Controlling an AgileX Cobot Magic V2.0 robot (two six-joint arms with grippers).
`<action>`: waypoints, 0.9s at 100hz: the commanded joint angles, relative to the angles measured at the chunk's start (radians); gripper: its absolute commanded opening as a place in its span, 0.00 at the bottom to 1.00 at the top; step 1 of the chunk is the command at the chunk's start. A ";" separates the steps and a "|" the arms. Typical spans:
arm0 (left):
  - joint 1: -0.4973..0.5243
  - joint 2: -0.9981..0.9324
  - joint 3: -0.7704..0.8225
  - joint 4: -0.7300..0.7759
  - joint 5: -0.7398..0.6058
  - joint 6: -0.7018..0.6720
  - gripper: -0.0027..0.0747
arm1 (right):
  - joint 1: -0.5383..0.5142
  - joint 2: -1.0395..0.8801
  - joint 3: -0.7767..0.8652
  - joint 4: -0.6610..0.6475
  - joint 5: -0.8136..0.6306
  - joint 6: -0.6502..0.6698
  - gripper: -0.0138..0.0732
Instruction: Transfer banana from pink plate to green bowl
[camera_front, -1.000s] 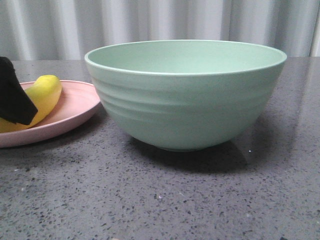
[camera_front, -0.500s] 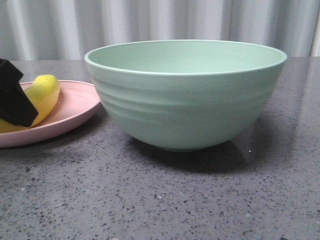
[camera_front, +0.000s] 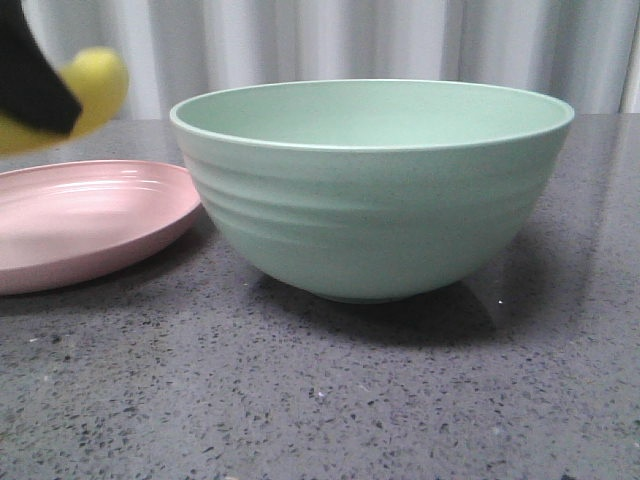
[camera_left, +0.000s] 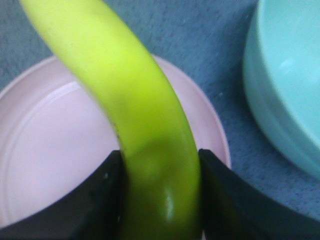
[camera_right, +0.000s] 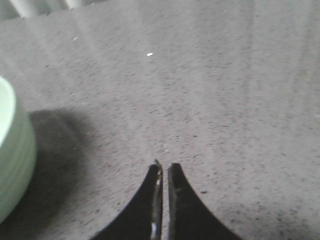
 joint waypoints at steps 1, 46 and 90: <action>-0.031 -0.055 -0.060 -0.054 -0.047 0.023 0.26 | 0.043 0.081 -0.104 0.025 -0.002 -0.015 0.09; -0.311 -0.059 -0.103 -0.069 -0.119 0.032 0.26 | 0.394 0.486 -0.456 0.181 0.016 -0.058 0.37; -0.428 0.023 -0.103 -0.097 -0.183 0.032 0.26 | 0.474 0.773 -0.597 0.524 -0.065 -0.058 0.59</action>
